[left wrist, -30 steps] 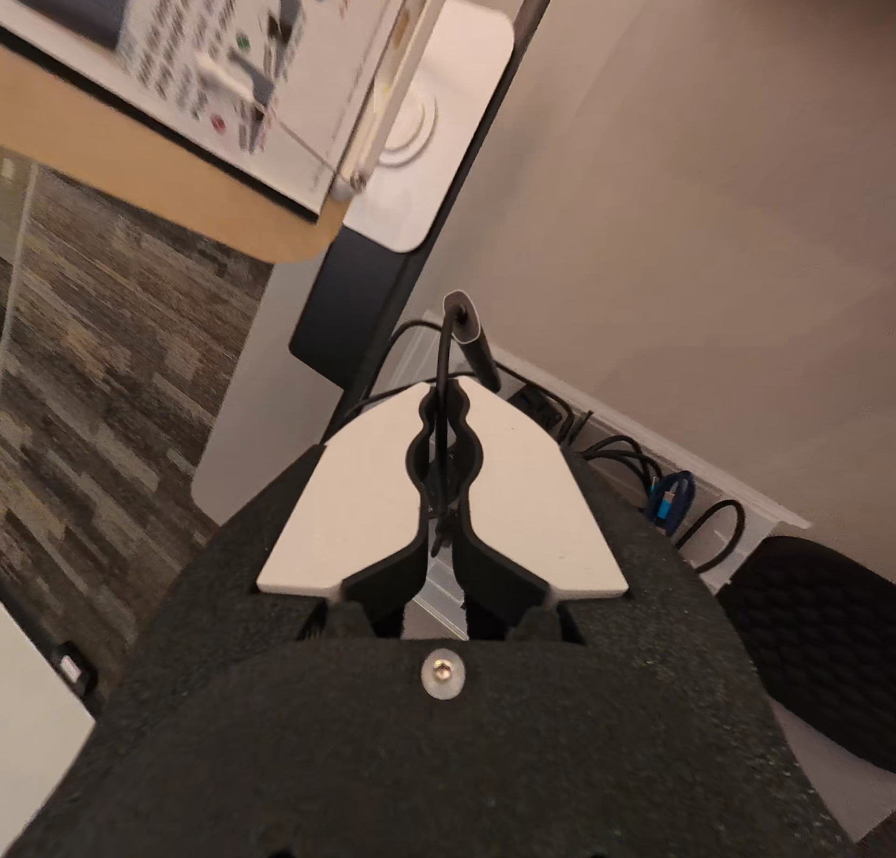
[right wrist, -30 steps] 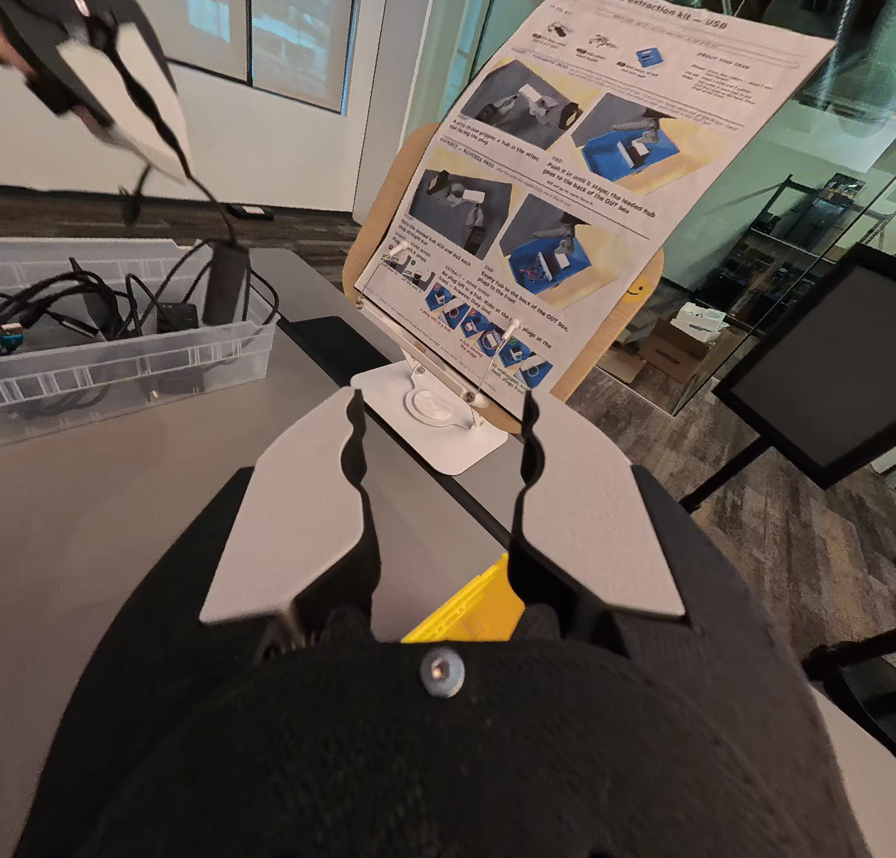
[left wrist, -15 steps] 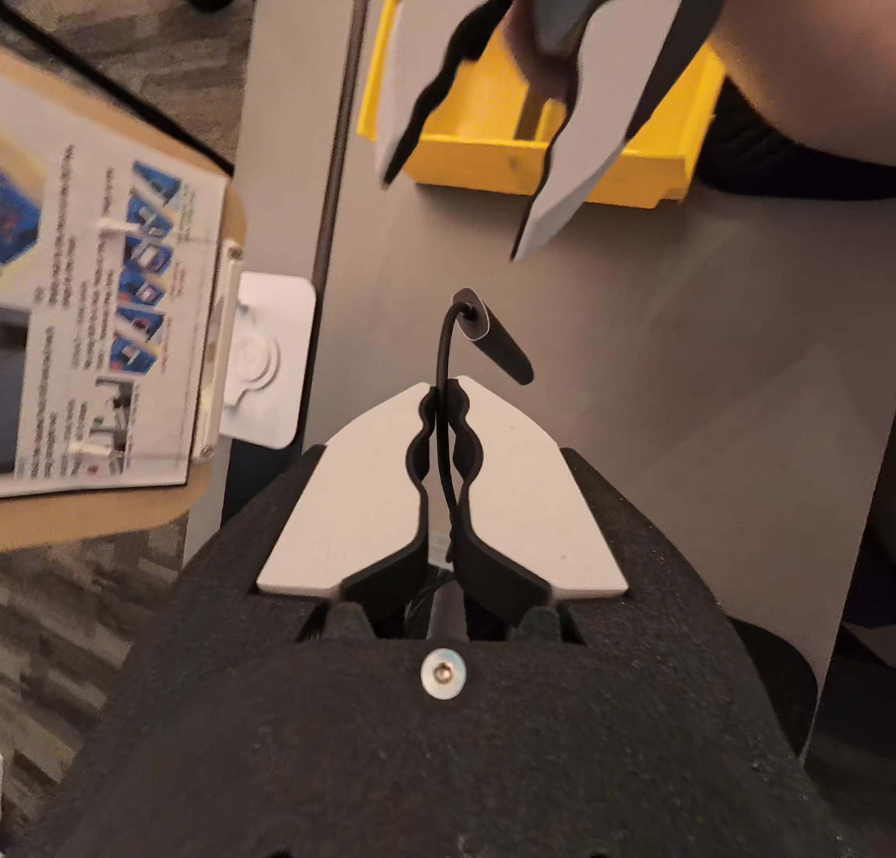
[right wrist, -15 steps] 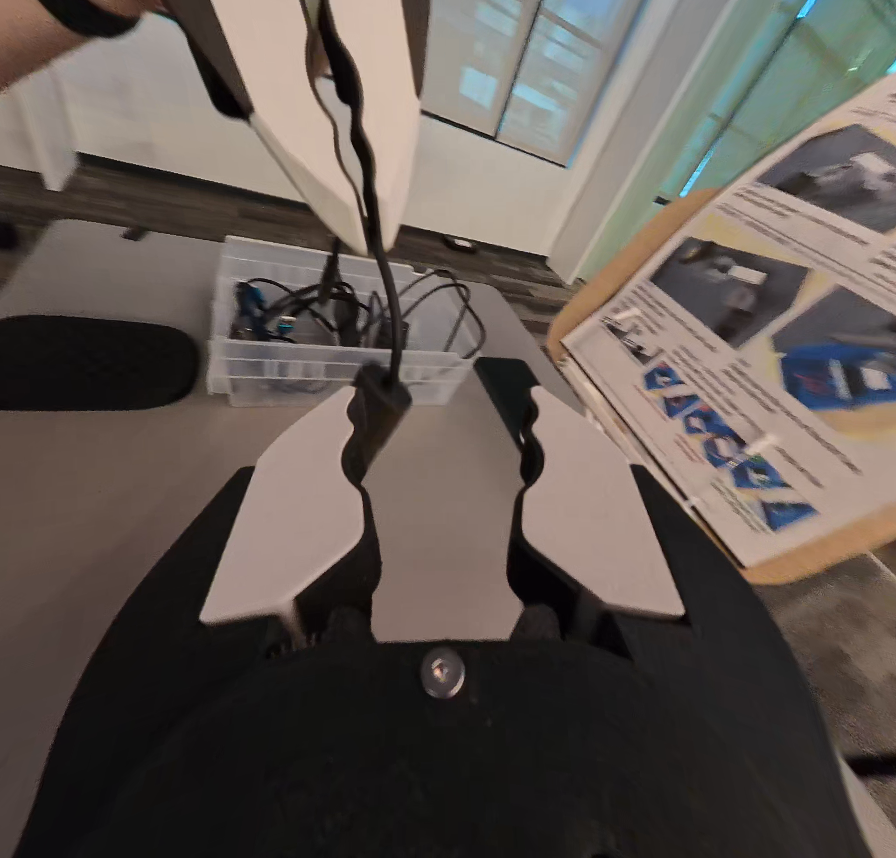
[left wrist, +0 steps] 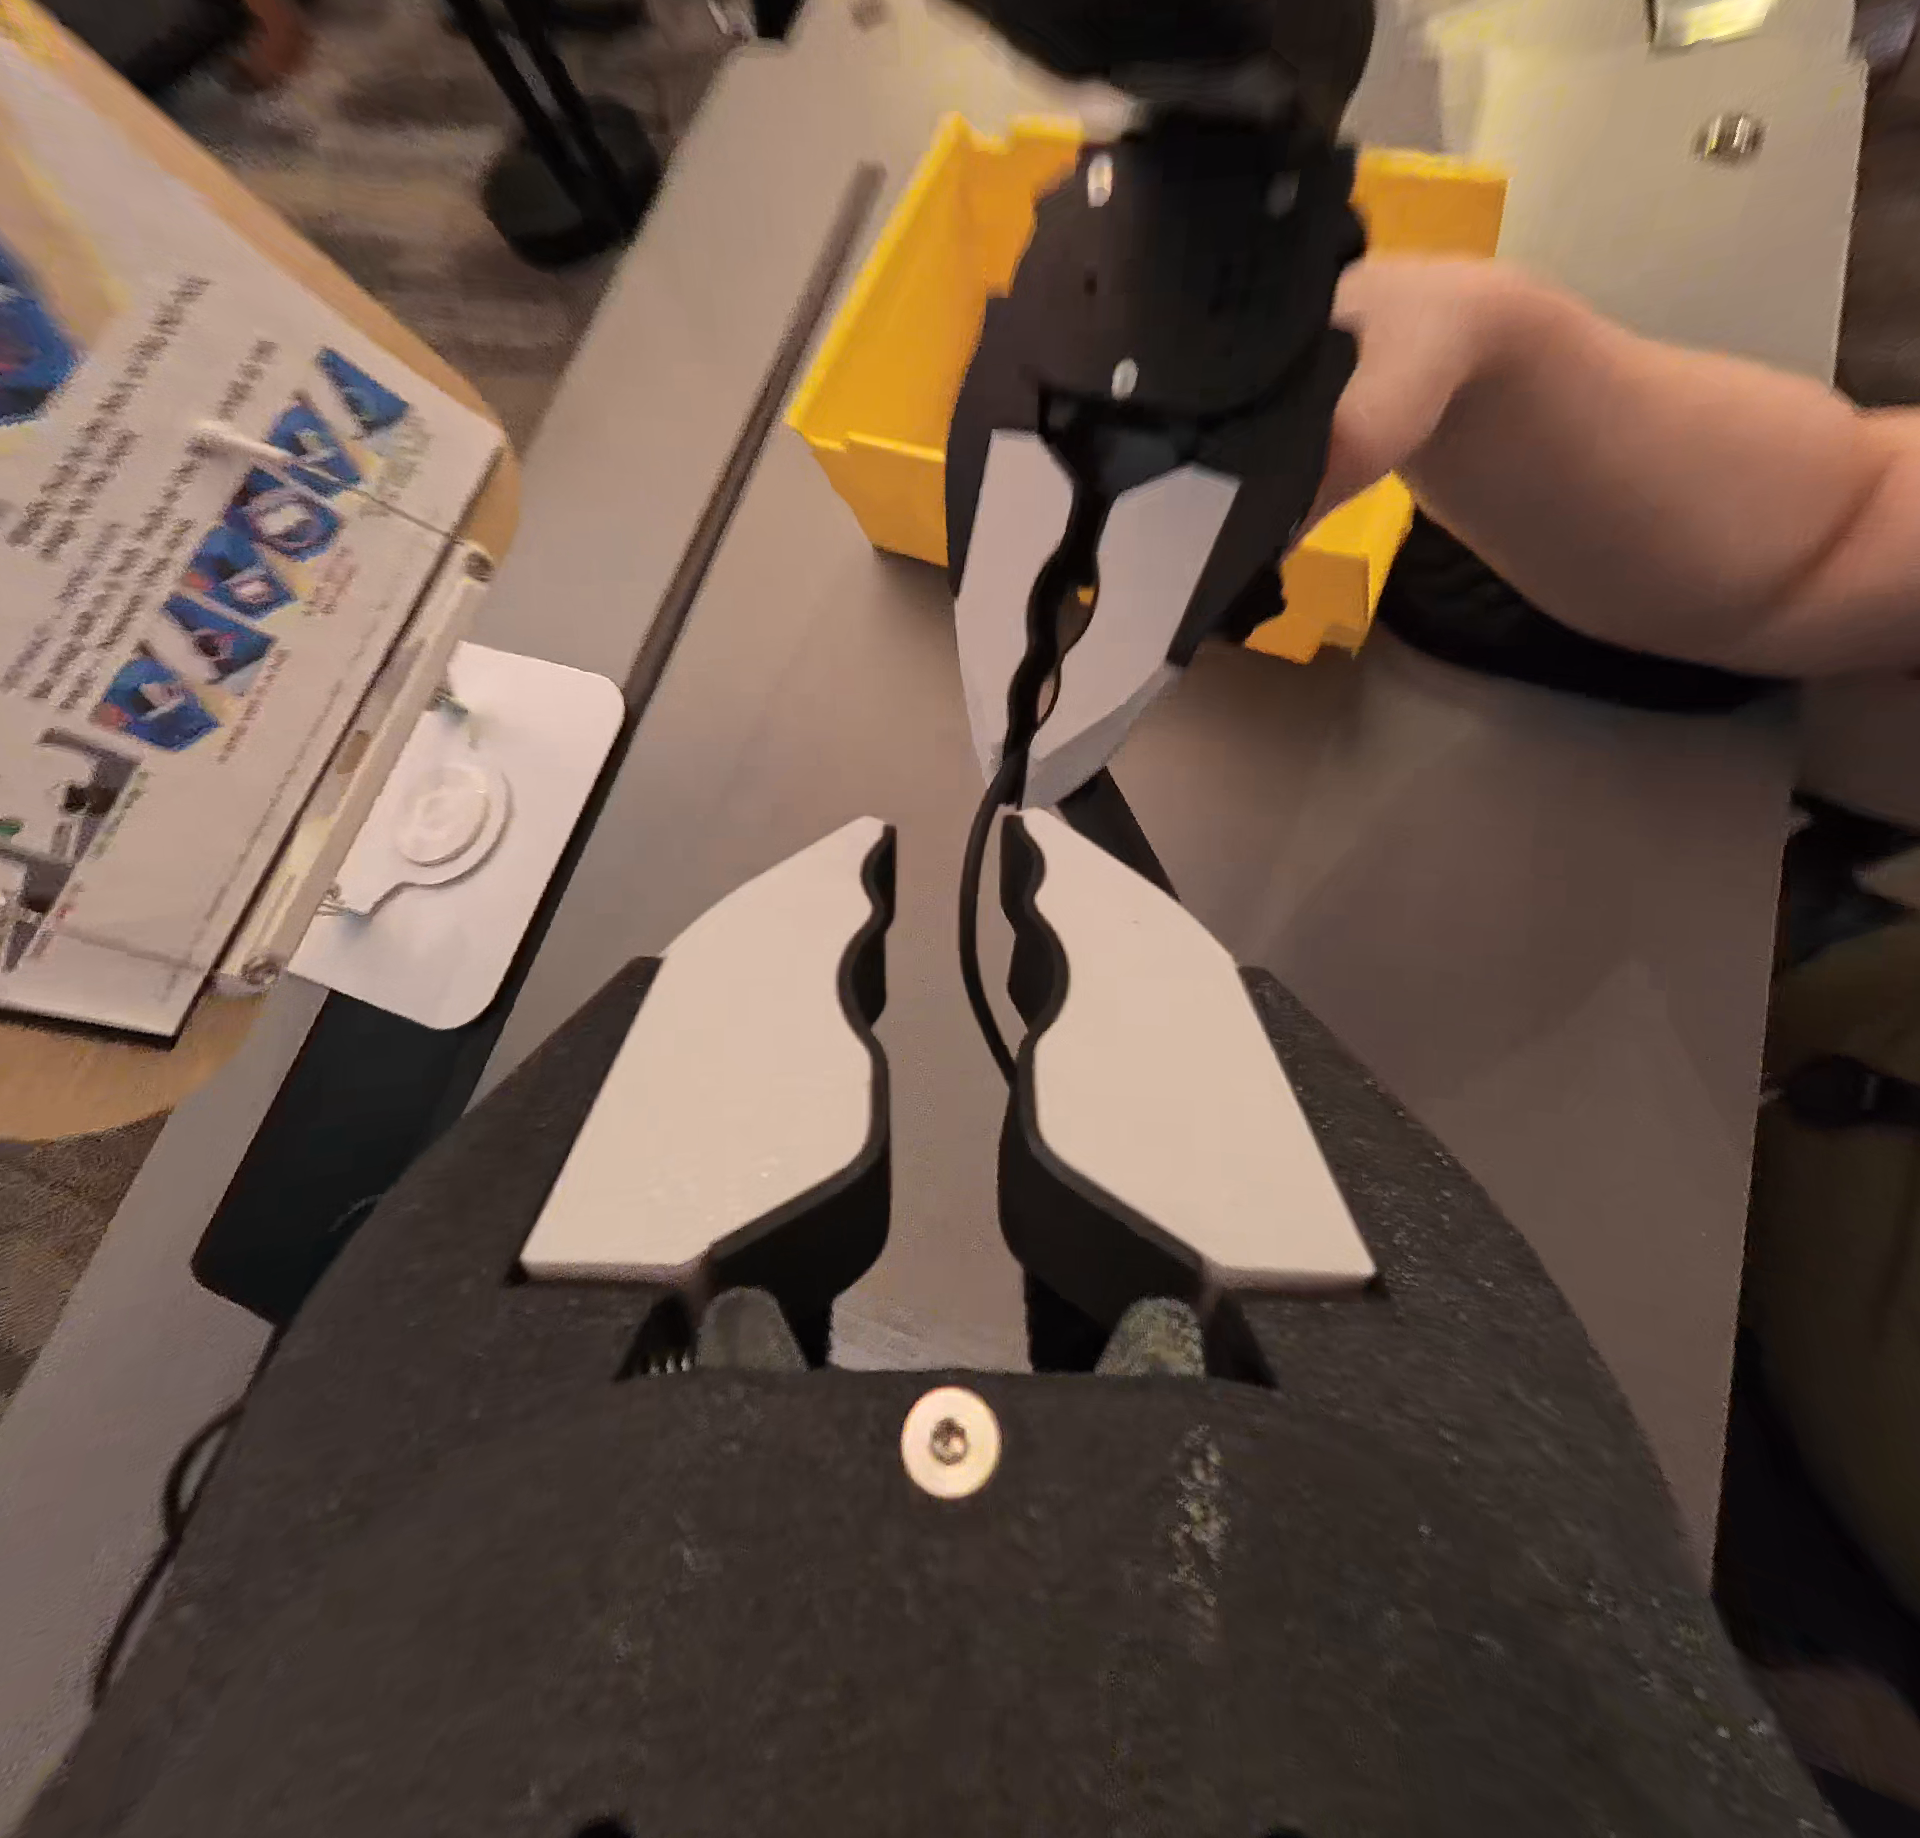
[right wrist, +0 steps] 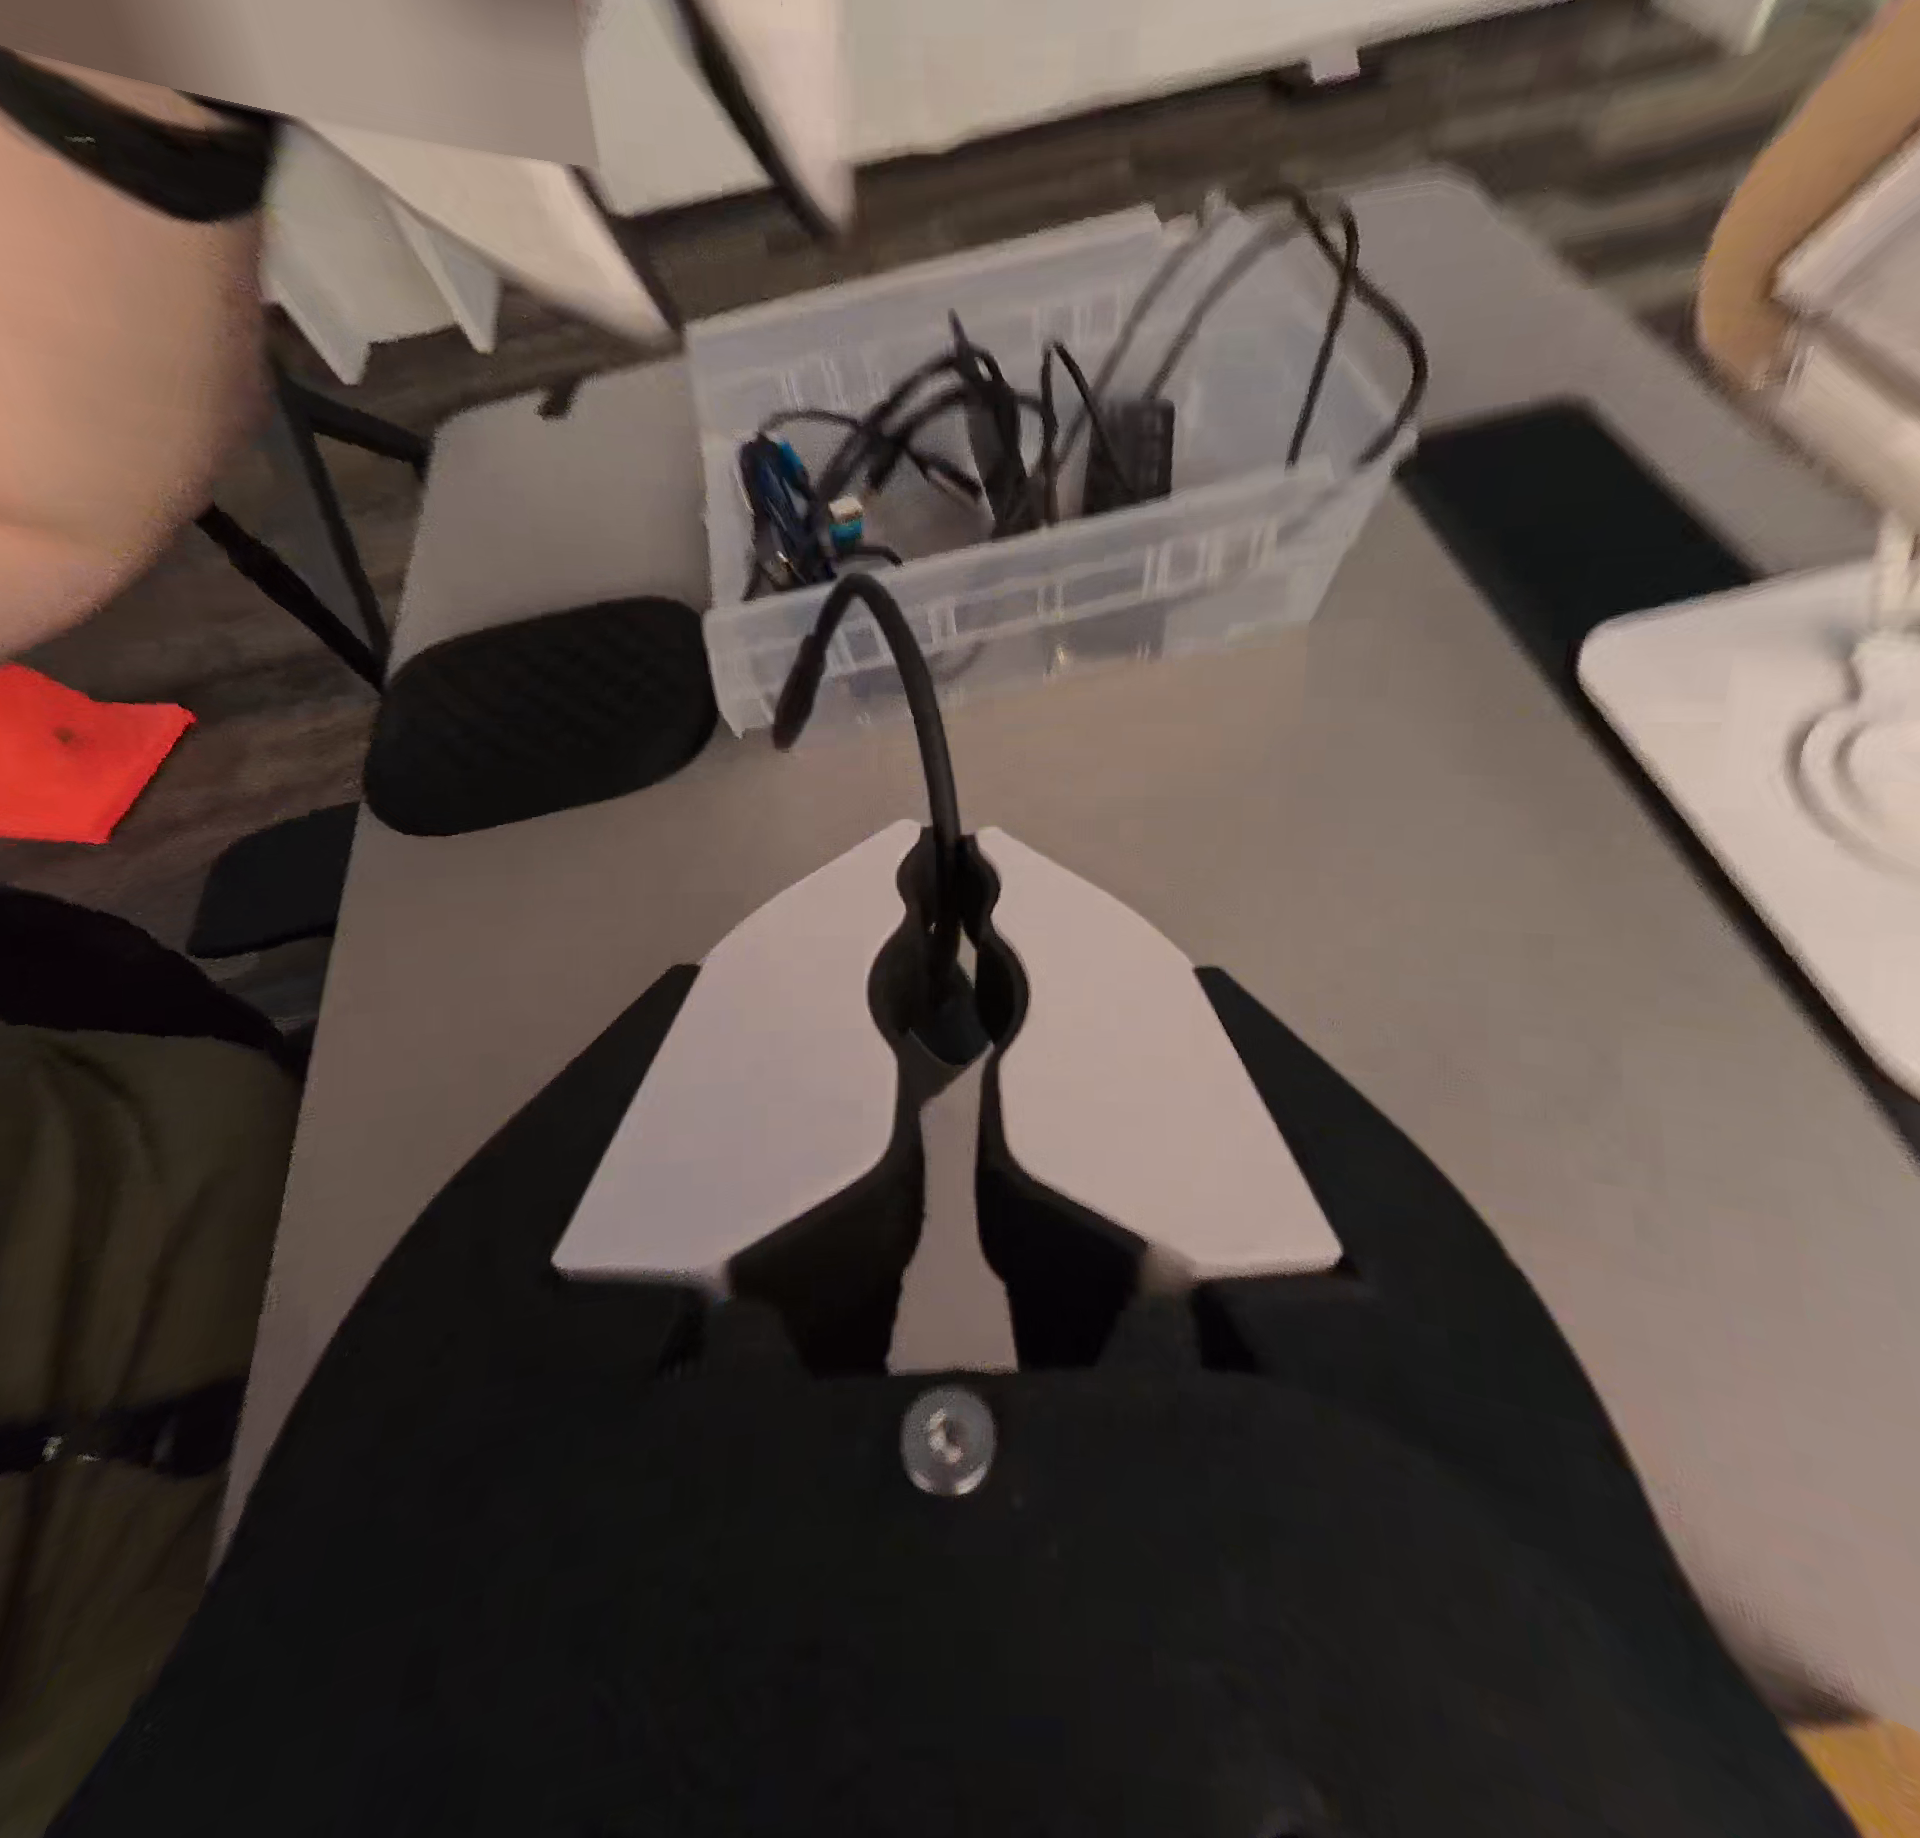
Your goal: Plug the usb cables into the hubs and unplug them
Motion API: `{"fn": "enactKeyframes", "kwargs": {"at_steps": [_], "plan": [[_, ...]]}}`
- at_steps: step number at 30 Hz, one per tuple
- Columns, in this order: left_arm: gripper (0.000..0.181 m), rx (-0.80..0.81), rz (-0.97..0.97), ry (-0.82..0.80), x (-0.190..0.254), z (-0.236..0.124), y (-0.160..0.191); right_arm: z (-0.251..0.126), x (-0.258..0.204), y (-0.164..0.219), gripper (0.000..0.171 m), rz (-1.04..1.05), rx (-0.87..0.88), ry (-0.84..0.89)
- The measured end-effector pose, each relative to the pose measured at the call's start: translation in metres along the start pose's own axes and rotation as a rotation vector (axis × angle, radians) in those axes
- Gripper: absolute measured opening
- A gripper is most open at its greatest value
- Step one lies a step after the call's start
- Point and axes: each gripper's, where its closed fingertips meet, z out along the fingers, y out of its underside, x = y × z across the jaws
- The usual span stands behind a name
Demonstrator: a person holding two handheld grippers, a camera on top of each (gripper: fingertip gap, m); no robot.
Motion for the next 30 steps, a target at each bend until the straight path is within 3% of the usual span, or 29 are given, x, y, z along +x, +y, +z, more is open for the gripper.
{"fn": "enactKeyframes", "kwargs": {"at_steps": [4,8,15,22,30], "plan": [[0.01,0.248,-0.073,0.012,0.014,-0.039,0.008,0.032,0.027,0.046,0.004,0.278,-0.175,0.068],[0.011,0.274,-0.077,-0.033,0.026,-0.068,0.032,0.034,0.053,0.068,0.005,0.49,-0.216,0.151],[0.007,0.398,-0.09,-0.093,0.044,-0.117,0.053,0.028,0.095,0.101,0.005,0.432,-0.392,0.489],[0.011,0.359,-0.184,-0.136,0.042,-0.12,0.098,0.044,0.116,0.177,0.006,0.378,-0.753,0.643],[0.014,0.285,-0.318,-0.239,0.015,-0.127,0.165,0.046,0.125,0.167,0.01,0.345,-0.673,0.648]]}}
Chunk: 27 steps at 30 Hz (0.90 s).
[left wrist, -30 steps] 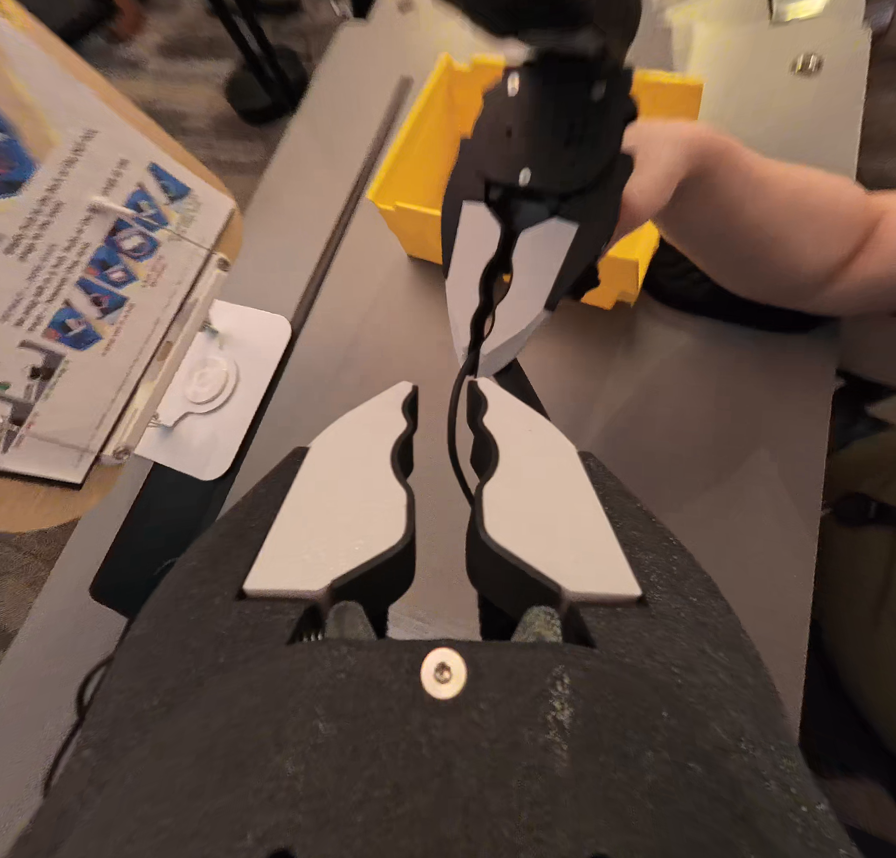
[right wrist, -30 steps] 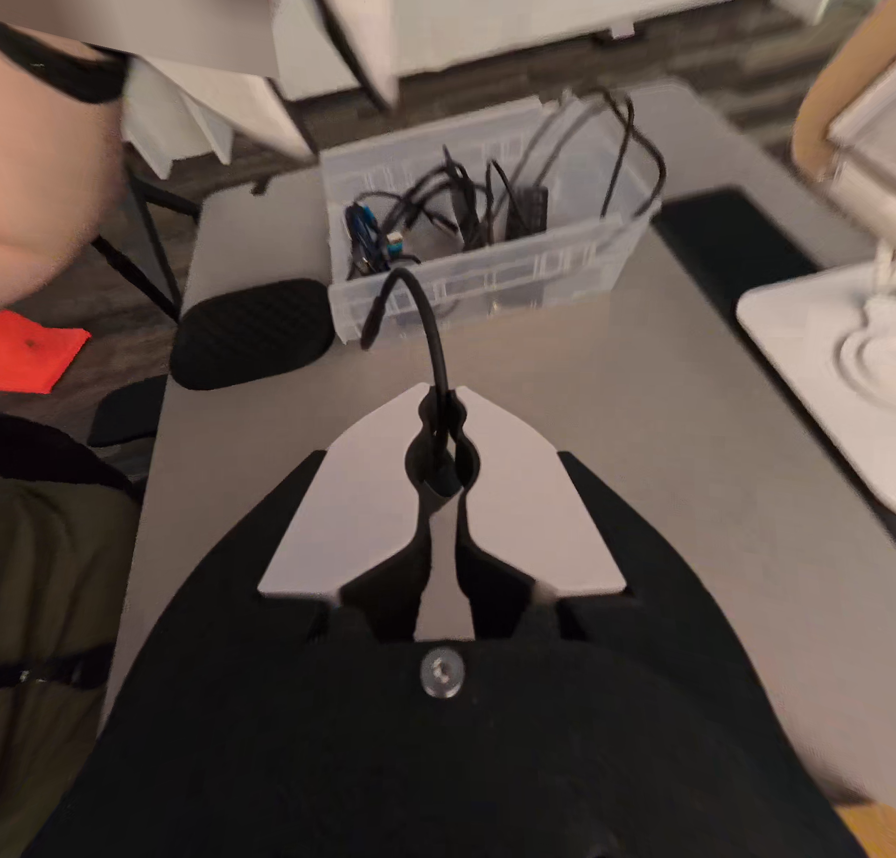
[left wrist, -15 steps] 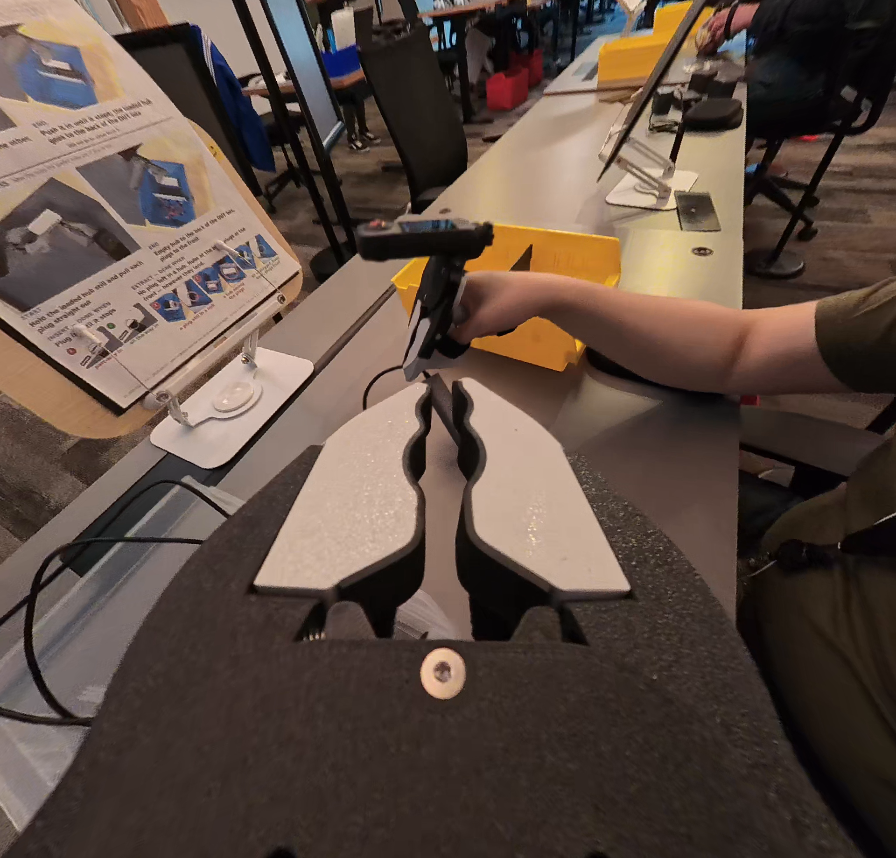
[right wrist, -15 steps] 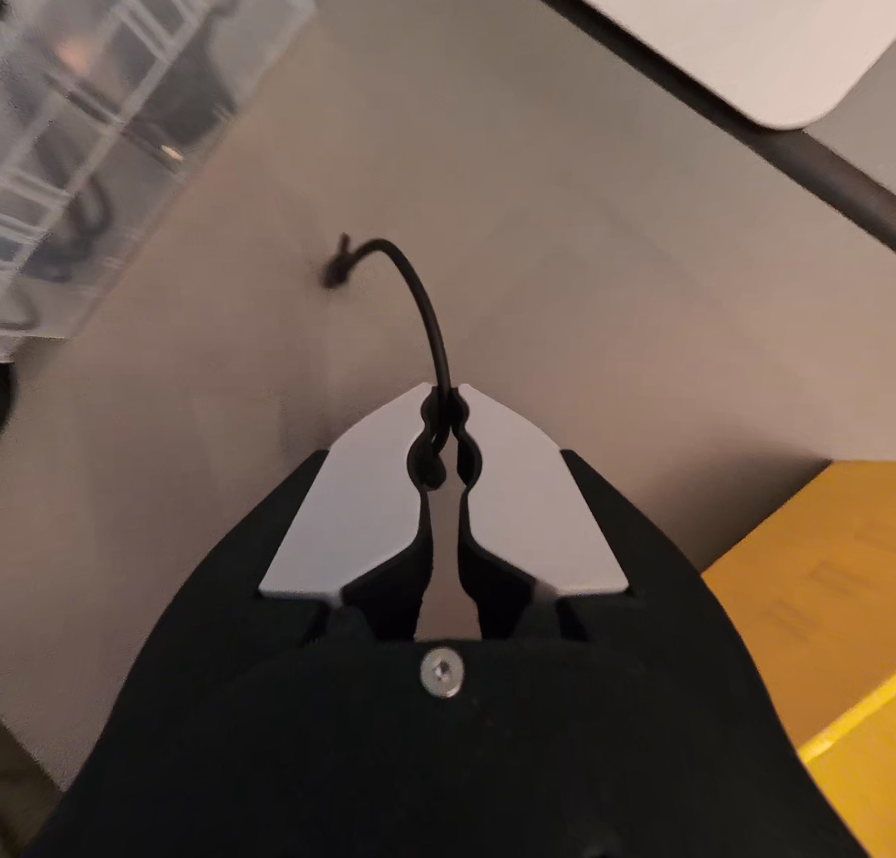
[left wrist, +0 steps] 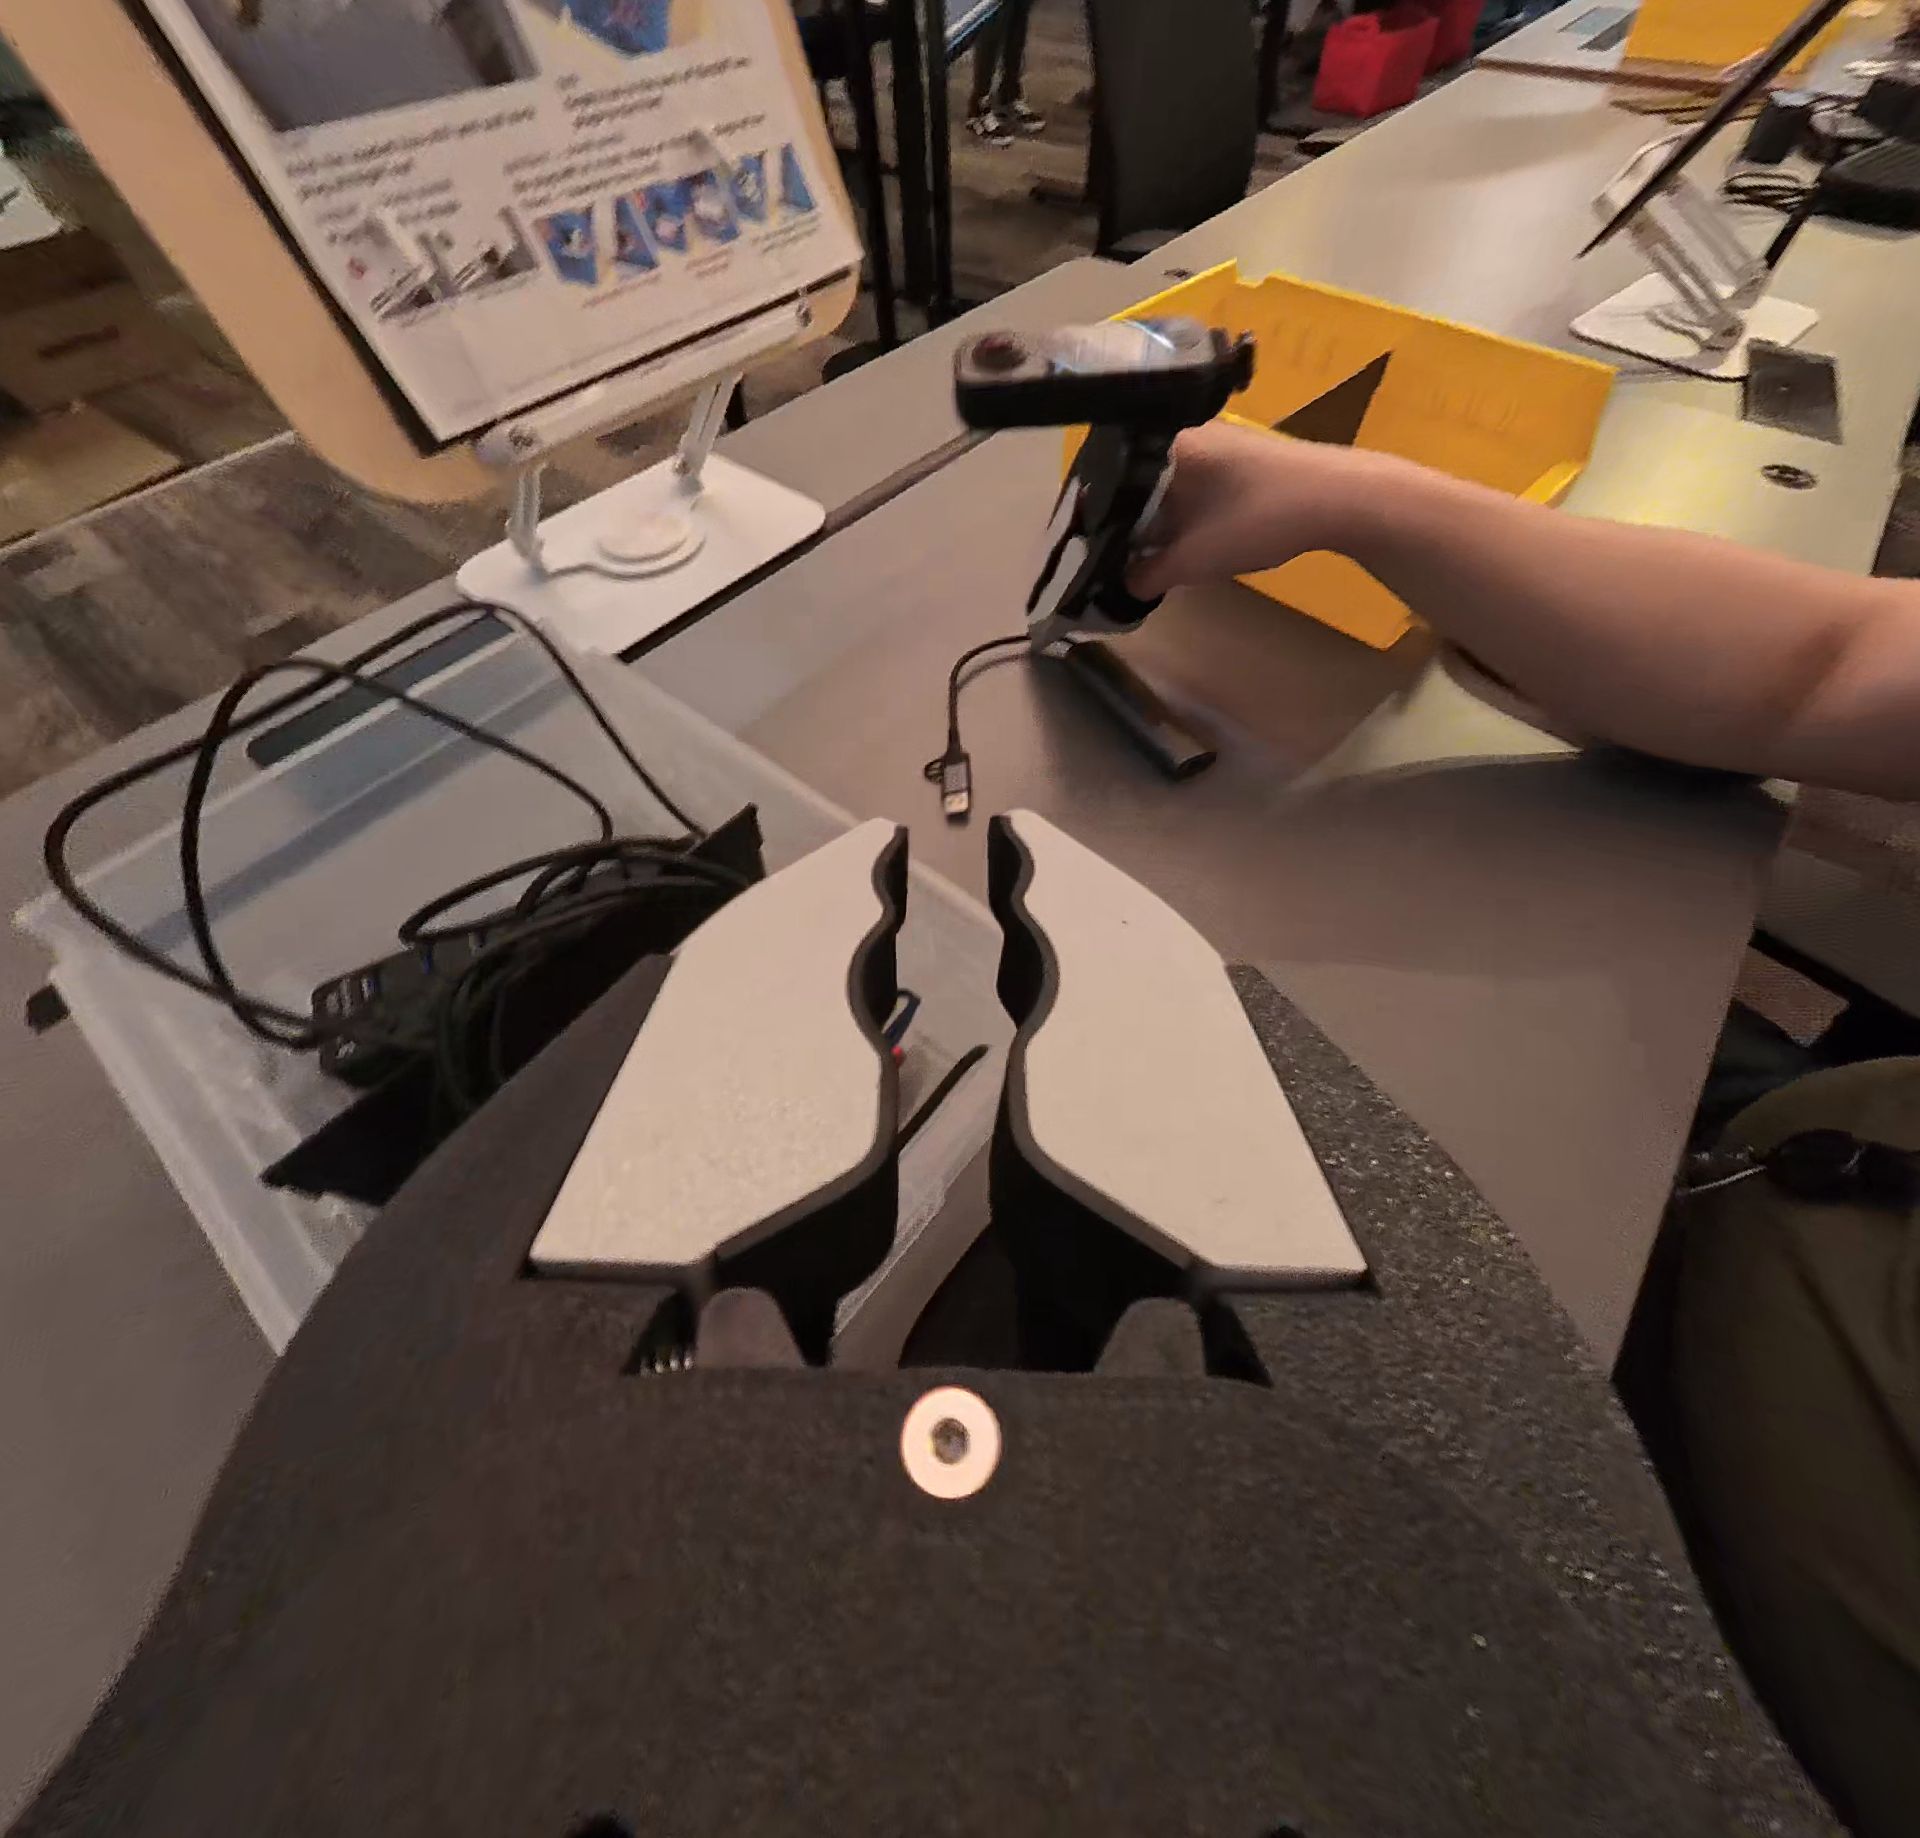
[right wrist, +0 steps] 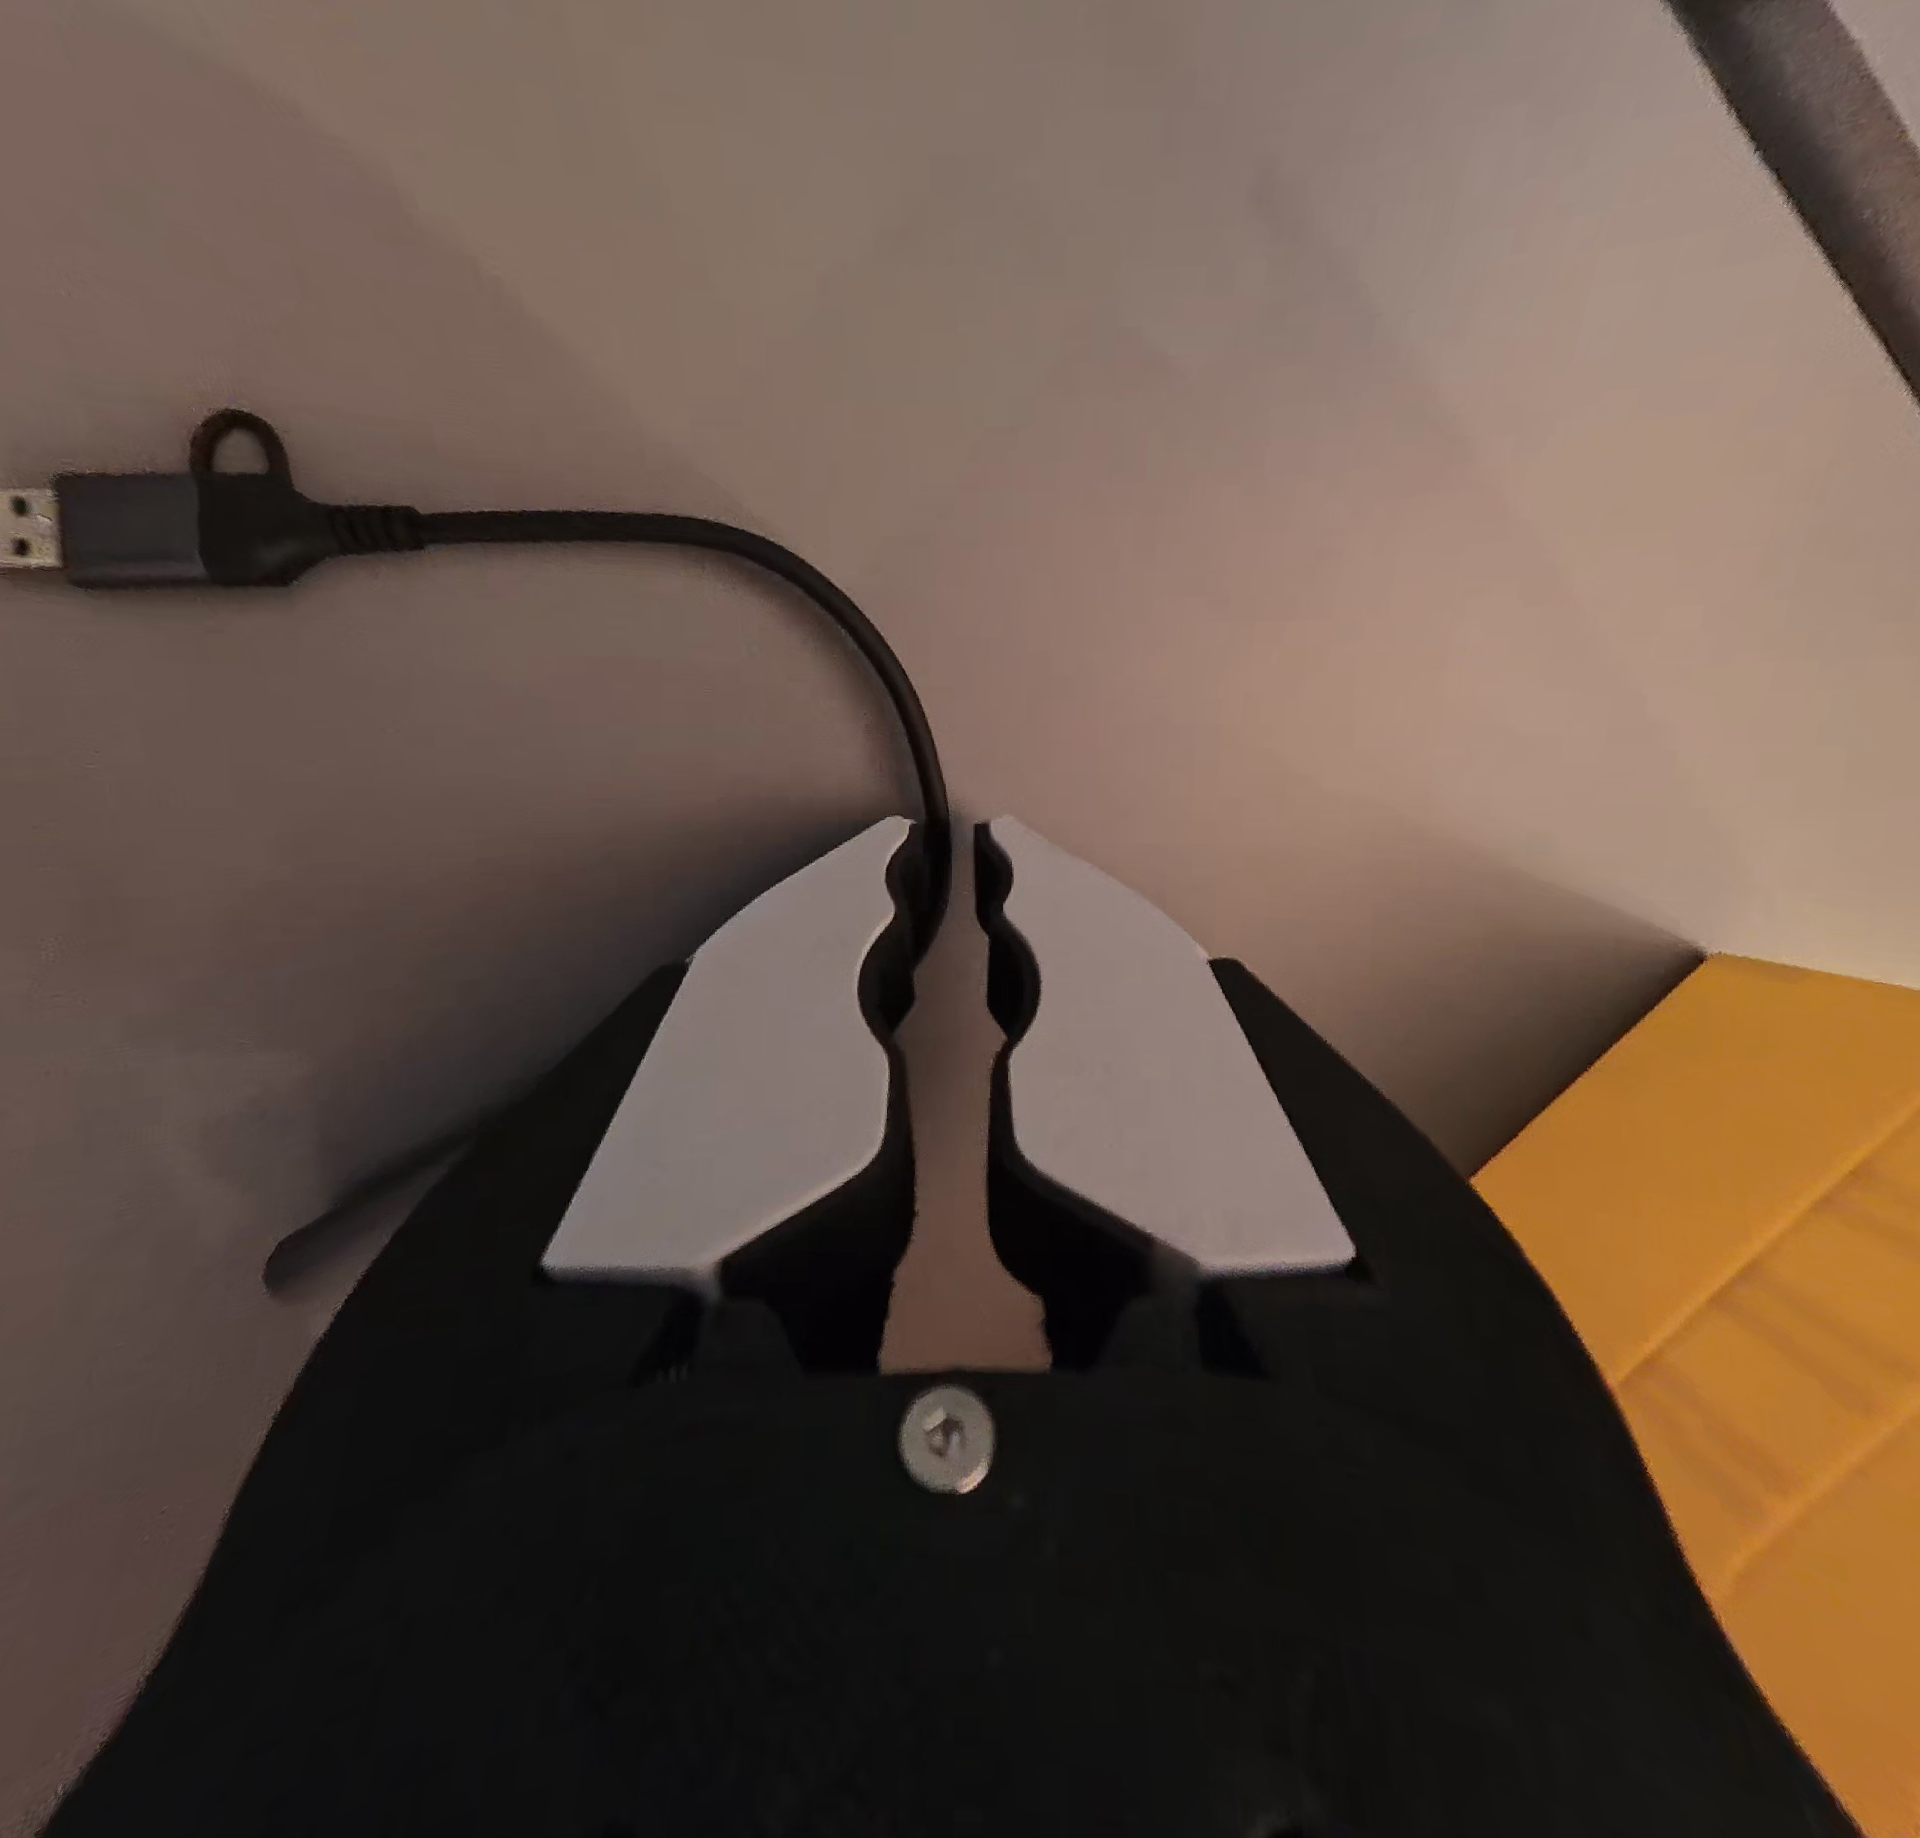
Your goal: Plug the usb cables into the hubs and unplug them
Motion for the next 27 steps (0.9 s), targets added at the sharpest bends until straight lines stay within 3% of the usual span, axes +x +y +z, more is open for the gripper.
{"fn": "enactKeyframes", "kwargs": {"at_steps": [6,12,16,23,27], "plan": [[0.015,-0.116,-0.046,-0.076,-0.031,0.0,0.044,-0.028,0.004,-0.012,0.027,0.014,0.088,-0.023],[0.022,-0.442,0.132,-0.132,-0.051,0.003,0.118,-0.12,-0.037,-0.045,0.03,-0.089,0.367,-0.17],[0.03,-0.601,0.218,-0.114,-0.056,-0.002,0.143,-0.165,-0.039,-0.044,0.031,-0.159,0.475,-0.176],[0.03,-0.875,0.455,-0.106,-0.075,-0.005,0.166,-0.19,-0.017,-0.035,0.031,-0.087,0.543,-0.238],[0.028,-0.918,0.435,-0.056,-0.081,0.001,0.172,-0.189,-0.007,-0.029,0.031,-0.077,0.53,-0.228]]}}
